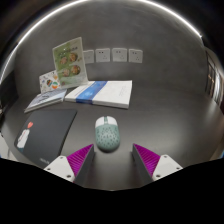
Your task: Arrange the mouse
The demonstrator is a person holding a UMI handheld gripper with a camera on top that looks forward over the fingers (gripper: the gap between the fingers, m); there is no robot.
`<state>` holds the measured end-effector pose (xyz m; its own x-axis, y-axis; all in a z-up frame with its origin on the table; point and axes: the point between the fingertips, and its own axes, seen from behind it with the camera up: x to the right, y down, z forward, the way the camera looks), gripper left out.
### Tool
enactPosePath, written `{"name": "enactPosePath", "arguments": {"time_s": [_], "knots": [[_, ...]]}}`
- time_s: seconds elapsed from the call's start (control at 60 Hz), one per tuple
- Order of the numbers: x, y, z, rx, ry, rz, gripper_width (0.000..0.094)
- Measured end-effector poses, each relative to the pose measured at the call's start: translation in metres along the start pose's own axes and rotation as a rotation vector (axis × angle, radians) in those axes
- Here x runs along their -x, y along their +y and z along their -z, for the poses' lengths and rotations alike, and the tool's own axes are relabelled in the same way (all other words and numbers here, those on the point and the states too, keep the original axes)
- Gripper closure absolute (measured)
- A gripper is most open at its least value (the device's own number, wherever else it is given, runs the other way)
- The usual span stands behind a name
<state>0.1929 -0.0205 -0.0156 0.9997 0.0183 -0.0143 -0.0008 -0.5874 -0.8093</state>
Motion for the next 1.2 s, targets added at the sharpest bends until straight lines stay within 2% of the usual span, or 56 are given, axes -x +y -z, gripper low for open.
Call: {"name": "enactPosePath", "arguments": {"time_s": [0.267,0.333,0.4,0.45,0.683,0.867,0.95,1.033,1.2], "knots": [[-0.015,-0.036,-0.048,-0.003,0.055,-0.052,0.0116],[-0.022,-0.04,-0.053,-0.002,0.083,-0.074,0.0171],[-0.026,-0.044,-0.057,-0.003,0.108,-0.092,0.0269],[-0.028,-0.046,-0.06,-0.007,0.115,-0.093,0.0406],[-0.028,-0.05,-0.056,-0.006,0.077,-0.08,0.0499],[-0.04,-0.044,-0.028,-0.063,0.063,-0.048,0.0507],[-0.037,-0.061,0.007,-0.135,0.061,-0.063,0.0507],[-0.013,-0.086,0.038,-0.219,0.03,-0.108,0.0507],[0.055,-0.119,0.08,-0.306,0.005,-0.043,0.0508]]}}
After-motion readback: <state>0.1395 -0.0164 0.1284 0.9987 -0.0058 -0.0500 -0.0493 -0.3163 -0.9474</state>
